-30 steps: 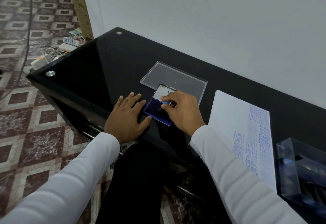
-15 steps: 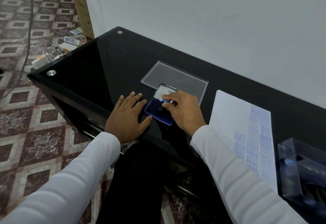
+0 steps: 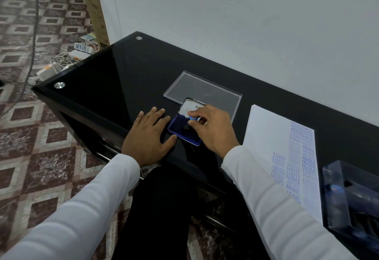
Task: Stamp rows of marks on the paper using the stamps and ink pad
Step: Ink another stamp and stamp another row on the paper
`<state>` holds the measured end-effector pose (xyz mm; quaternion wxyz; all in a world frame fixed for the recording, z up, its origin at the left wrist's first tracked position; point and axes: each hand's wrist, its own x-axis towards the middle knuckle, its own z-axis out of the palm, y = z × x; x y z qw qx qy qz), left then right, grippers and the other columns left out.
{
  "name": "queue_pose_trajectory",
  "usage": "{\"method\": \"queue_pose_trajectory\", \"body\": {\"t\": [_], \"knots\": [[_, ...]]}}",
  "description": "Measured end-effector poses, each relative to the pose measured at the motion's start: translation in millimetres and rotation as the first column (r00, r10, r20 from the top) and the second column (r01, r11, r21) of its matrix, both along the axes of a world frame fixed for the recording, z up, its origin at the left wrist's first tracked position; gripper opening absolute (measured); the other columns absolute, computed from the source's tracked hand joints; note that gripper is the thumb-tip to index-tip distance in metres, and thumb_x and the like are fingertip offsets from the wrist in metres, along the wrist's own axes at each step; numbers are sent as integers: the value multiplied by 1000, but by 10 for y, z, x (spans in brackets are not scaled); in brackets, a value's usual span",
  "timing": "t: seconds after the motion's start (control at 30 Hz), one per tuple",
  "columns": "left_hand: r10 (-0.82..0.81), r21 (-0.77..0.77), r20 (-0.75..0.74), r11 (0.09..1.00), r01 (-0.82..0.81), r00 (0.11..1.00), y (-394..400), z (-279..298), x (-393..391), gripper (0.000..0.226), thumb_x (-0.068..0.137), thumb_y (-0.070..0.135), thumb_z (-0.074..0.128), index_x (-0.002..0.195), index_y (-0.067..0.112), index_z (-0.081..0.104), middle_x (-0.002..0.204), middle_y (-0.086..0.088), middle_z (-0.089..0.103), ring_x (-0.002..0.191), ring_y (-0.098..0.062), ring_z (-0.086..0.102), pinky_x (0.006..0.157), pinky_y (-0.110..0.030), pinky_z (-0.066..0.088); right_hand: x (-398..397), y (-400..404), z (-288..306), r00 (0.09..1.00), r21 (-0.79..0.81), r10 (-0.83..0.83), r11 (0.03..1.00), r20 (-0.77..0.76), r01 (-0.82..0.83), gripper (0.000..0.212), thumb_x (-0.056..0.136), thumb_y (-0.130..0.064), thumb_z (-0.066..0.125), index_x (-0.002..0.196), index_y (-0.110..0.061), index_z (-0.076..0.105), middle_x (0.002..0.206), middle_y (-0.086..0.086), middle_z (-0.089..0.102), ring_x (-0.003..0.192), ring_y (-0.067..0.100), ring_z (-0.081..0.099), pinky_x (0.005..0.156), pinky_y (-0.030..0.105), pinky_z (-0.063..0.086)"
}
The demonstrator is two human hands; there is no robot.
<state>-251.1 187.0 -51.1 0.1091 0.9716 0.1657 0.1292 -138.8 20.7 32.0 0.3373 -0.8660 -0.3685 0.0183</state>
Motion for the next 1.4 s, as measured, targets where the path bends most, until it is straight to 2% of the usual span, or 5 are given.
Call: {"method": "queue_pose_trajectory", "body": {"t": [0.27, 0.5, 0.67, 1.07, 1.4], "knots": [[-6, 5, 13, 1000, 6, 1000, 1, -9, -6, 75, 89, 70, 30, 146, 24, 48, 159, -2, 37, 151, -21, 23, 125, -47, 11, 21, 16, -29, 1000, 4, 3, 1000, -3, -3, 29, 90, -19, 71, 119, -17, 72, 112, 0, 69, 99, 14, 63, 95, 31, 51], [-2, 0, -2, 1000, 2, 1000, 4, -4, -2, 76, 89, 71, 29, 147, 25, 46, 160, -1, 36, 152, -21, 22, 125, -48, 11, 6, -9, -27, 1000, 44, 3, 999, -5, -3, 23, 85, -17, 77, 108, -16, 77, 106, -2, 71, 82, 5, 59, 84, 23, 54], [-3, -9, -16, 1000, 3, 1000, 8, 15, 2, 78, 88, 72, 27, 149, 25, 44, 161, -1, 34, 153, -21, 20, 125, -48, 9, -3, -22, -21, 1000, 36, 8, 999, -3, -8, 20, 83, -17, 78, 104, -16, 77, 103, -5, 69, 84, 7, 62, 80, 18, 53], [-4, -7, -11, 1000, 4, 1000, -7, 25, -4, 79, 88, 72, 25, 149, 26, 43, 161, -1, 33, 153, -21, 19, 125, -46, 8, -1, -2, -19, 1000, 0, -5, 1000, -14, 5, 31, 90, -20, 71, 121, -17, 71, 117, 0, 68, 100, 13, 63, 95, 29, 52], [5, 13, -24, 1000, -5, 1000, 17, -24, 22, 74, 91, 71, 32, 149, 27, 43, 161, 0, 34, 152, -20, 20, 125, -45, 7, -7, -12, 0, 1000, 15, -2, 1000, -22, 3, 19, 83, -16, 77, 103, -16, 77, 104, -4, 69, 80, 3, 58, 79, 14, 49]]}}
